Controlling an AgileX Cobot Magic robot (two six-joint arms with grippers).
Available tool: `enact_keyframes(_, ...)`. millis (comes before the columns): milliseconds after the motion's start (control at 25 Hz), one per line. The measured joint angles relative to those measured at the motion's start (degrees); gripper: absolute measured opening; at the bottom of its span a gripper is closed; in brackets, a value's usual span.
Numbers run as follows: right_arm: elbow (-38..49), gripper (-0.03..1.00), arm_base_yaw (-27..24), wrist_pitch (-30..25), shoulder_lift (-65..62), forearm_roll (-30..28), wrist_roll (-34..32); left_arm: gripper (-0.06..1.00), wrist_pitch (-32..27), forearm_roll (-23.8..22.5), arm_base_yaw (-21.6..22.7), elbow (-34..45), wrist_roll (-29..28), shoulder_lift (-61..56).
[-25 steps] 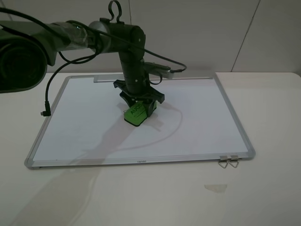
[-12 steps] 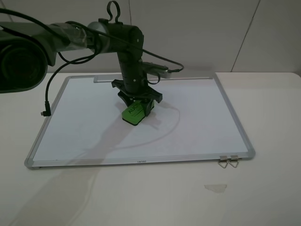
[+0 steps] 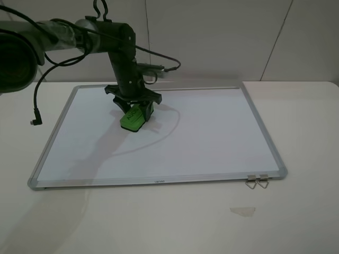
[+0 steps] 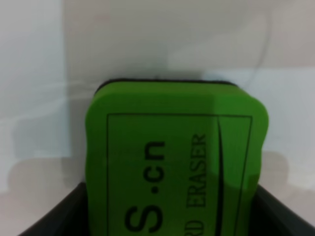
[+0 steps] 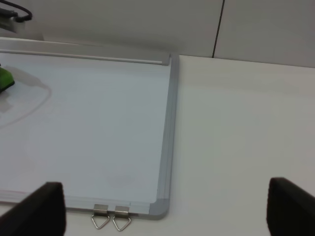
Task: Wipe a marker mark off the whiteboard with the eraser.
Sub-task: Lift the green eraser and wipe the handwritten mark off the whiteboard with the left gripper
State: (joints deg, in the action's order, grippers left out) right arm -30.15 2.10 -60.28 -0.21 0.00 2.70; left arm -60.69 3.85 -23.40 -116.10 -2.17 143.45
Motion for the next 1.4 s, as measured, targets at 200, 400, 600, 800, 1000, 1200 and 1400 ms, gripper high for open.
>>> enact_keyframes(200,0.0,0.82,0.0,0.0,0.0,0.0,0.0,0.6,0.0,-0.27,2.87,0.0,-0.04,0.0)
enact_keyframes(400,0.0,0.82,0.0,0.0,0.0,0.0,0.0,0.6,0.32,-0.64,2.5,0.0,-0.04,0.06)
enact_keyframes(600,0.0,0.82,0.0,0.0,0.0,0.0,0.0,0.6,1.32,-2.13,-0.1,0.0,2.17,0.28)
enact_keyframes(800,0.0,0.82,0.0,0.0,0.0,0.0,0.0,0.6,3.9,0.27,-6.2,-0.07,3.79,0.34)
enact_keyframes(1000,0.0,0.82,0.0,0.0,0.0,0.0,0.0,0.6,5.11,2.65,-11.14,-0.14,4.08,0.38)
enact_keyframes(1200,0.0,0.82,0.0,0.0,0.0,0.0,0.0,0.6,5.16,3.68,-14.02,-0.14,4.08,0.38)
enact_keyframes(1400,0.0,0.82,0.0,0.0,0.0,0.0,0.0,0.6,4.93,4.11,-14.77,-0.18,4.08,0.38)
